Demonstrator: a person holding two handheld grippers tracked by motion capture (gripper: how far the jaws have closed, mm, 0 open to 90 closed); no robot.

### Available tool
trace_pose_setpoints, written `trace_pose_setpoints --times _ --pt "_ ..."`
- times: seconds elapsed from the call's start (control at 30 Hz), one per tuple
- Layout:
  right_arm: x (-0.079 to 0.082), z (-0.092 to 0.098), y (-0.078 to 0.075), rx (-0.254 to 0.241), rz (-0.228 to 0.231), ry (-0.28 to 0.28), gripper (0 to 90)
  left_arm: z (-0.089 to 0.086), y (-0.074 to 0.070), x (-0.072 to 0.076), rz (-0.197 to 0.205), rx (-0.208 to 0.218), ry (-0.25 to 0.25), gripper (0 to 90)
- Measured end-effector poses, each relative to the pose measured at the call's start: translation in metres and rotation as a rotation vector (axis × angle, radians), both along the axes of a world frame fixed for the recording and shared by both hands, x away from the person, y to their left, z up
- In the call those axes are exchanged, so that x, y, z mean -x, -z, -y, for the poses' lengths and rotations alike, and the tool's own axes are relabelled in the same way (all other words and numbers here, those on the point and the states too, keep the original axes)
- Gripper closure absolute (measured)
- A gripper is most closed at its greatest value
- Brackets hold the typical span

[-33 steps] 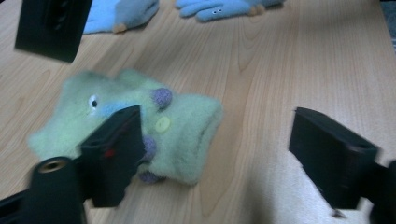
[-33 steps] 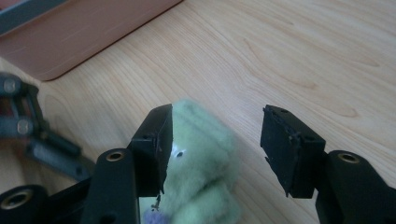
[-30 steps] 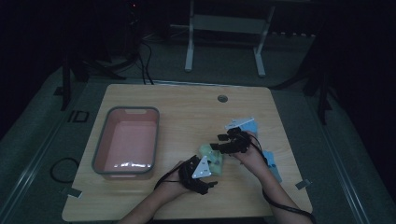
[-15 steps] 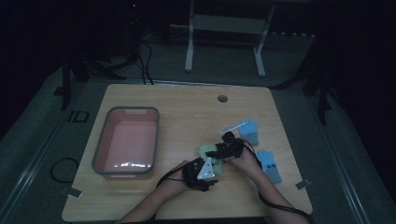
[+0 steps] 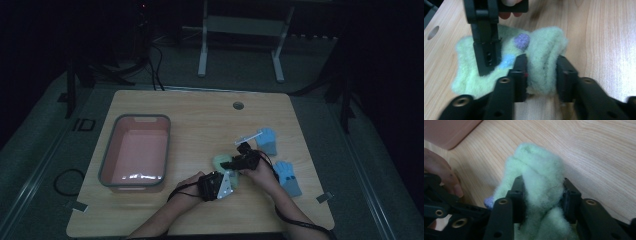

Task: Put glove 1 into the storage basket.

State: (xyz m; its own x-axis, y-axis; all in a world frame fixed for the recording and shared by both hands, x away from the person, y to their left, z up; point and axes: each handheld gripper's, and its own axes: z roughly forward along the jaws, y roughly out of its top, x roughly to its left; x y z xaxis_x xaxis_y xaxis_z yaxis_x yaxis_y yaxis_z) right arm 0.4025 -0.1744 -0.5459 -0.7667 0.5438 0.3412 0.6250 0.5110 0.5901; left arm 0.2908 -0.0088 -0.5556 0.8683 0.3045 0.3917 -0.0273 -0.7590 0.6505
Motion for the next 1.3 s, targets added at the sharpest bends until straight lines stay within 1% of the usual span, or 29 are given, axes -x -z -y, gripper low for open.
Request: trace_pose_setpoints --times 0.03,0.07,0.1,0.13,0.17,0.23,0.27,0.3,0.33,0.43,0.47,0.5,0.53,0.67,0.73,0.77,0.8,0.83,0.87,0.9,0.97,1.07,1.13,1.3 --pt "0.000 0.000 0.000 0.000 0.000 0.000 63.9 0.000 0.000 0.000 0.000 0.000 0.000 71.5" --pt "0.000 0.000 -0.001 -0.004 0.000 0.002 65.8 -0.004 -0.005 -0.006 -0.061 0.033 -0.010 71.5" --pt "-0.001 0.003 -0.004 -0.028 -0.019 0.025 70.1 -0.005 -0.007 -0.007 -0.075 0.040 -0.015 74.1" --pt "-0.001 0.003 -0.005 -0.034 -0.017 0.028 71.8 -0.005 -0.009 -0.008 -0.085 0.049 -0.016 74.8" --pt "-0.002 0.003 -0.007 -0.042 -0.021 0.028 73.0 -0.006 -0.011 -0.009 -0.092 0.045 -0.012 75.5" --pt "-0.001 0.003 -0.012 -0.056 -0.023 0.028 74.1 -0.006 -0.016 -0.010 -0.090 0.037 -0.013 75.9" --pt "-0.001 0.003 -0.012 -0.056 -0.023 0.028 74.1 -0.006 -0.016 -0.010 -0.090 0.037 -0.013 75.9" --pt "-0.001 0.003 -0.015 -0.060 -0.027 0.027 74.2 -0.007 -0.019 -0.011 -0.091 0.039 -0.019 75.9" --pt "-0.001 0.002 -0.018 -0.057 -0.019 0.028 74.3 -0.007 -0.023 -0.011 -0.093 0.041 -0.020 76.0" --pt "-0.002 0.001 -0.028 -0.064 -0.006 0.029 74.4 -0.009 -0.034 -0.012 -0.074 0.038 -0.027 76.2" --pt "-0.003 0.000 -0.033 -0.072 0.002 0.028 74.4 -0.011 -0.042 -0.012 -0.060 0.029 -0.029 76.2" --pt "-0.003 -0.001 -0.041 -0.086 0.009 0.026 74.4 -0.012 -0.045 -0.012 -0.059 0.029 -0.030 76.2" --pt "-0.003 -0.002 -0.044 -0.085 0.015 0.026 74.3 -0.013 -0.050 -0.012 -0.055 0.027 -0.032 76.2" --pt "-0.005 -0.008 -0.063 -0.101 0.036 0.019 74.4 -0.020 -0.070 -0.013 -0.031 0.000 -0.034 76.2" --pt "-0.005 -0.012 -0.071 -0.109 0.050 0.016 74.3 -0.025 -0.080 -0.013 -0.016 -0.007 -0.038 76.2" --pt "-0.006 -0.015 -0.075 -0.105 0.058 0.011 74.3 -0.027 -0.085 -0.013 -0.013 -0.013 -0.041 76.2" --pt "-0.006 -0.018 -0.079 -0.109 0.063 0.005 74.3 -0.029 -0.087 -0.012 -0.008 -0.016 -0.043 76.2" --pt "-0.006 -0.018 -0.079 -0.109 0.063 0.005 74.3 -0.029 -0.087 -0.012 -0.008 -0.016 -0.043 76.2" --pt "-0.007 -0.020 -0.082 -0.112 0.065 0.004 74.4 -0.035 -0.095 -0.012 0.007 -0.030 -0.052 76.2" --pt "-0.008 -0.028 -0.090 -0.121 0.074 -0.006 74.4 -0.038 -0.098 -0.011 0.015 -0.035 -0.055 76.2" --pt "-0.008 -0.036 -0.095 -0.116 0.085 -0.012 74.4 -0.043 -0.102 -0.011 0.023 -0.039 -0.067 76.3" --pt "-0.009 -0.047 -0.103 -0.110 0.101 -0.028 74.4 -0.052 -0.106 -0.010 0.036 -0.042 -0.087 76.3" --pt "-0.011 -0.056 -0.108 -0.114 0.100 -0.038 74.4 -0.058 -0.109 -0.009 0.044 -0.043 -0.098 76.3" --pt "-0.014 -0.080 -0.118 -0.110 0.114 -0.071 74.4 -0.079 -0.118 -0.008 0.054 -0.048 -0.138 76.4"
